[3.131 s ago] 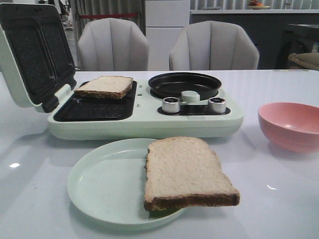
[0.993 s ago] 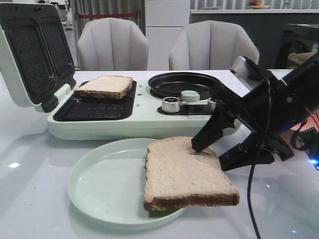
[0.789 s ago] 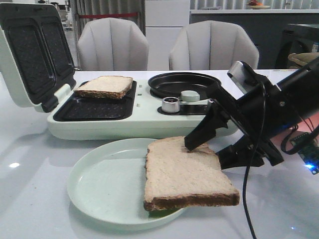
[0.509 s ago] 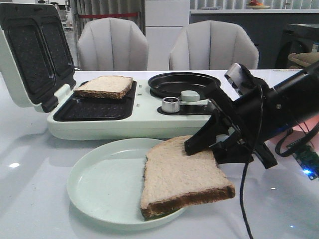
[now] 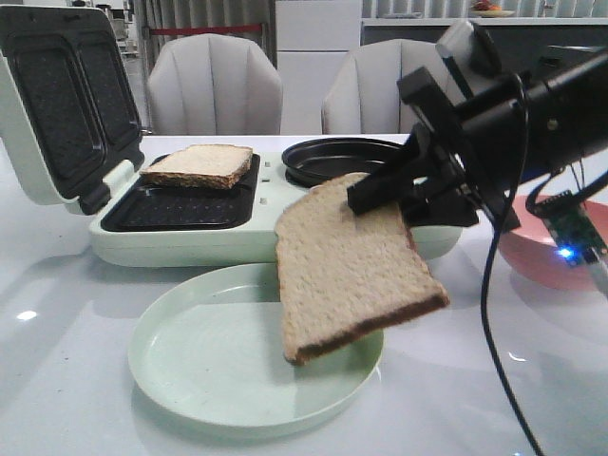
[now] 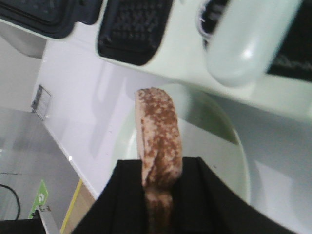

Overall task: Make breakfast with bread and shrimp
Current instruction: 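Lift the slice with the right gripper toward the sandwich maker, then lay the slice on top of the first slice and release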

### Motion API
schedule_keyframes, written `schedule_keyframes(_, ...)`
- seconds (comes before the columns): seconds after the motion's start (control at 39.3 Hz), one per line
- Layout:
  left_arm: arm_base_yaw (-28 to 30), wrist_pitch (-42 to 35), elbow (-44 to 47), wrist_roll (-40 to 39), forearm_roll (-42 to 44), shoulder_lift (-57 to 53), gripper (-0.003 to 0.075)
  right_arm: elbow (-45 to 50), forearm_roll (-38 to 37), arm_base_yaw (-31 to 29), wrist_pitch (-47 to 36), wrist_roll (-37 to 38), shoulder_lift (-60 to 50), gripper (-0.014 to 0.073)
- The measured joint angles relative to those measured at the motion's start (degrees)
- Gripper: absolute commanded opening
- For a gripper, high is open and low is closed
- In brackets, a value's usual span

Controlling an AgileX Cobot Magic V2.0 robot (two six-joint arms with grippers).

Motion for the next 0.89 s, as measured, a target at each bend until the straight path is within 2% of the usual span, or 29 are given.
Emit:
schedule_keyframes(0.2, 0.0, 0.0, 0.0, 0.0, 0.0, 0.0, 0.0565, -7.69, 6.52, 2.38, 2.35, -3.49, -0.1, 0.0185)
schedule_keyframes(0.56, 0.0, 0.0, 0.0, 0.0, 0.0, 0.0, 0.0566, -25.65, 9.09, 13.3, -6.53, -4.56, 8.64, 0.0185)
schedule_keyframes(0.89, 0.0, 0.0, 0.0, 0.0, 0.0, 0.0, 0.0565, -36.79, 13.29, 14.63, -11.21, -4.56, 20.42, 0.0185)
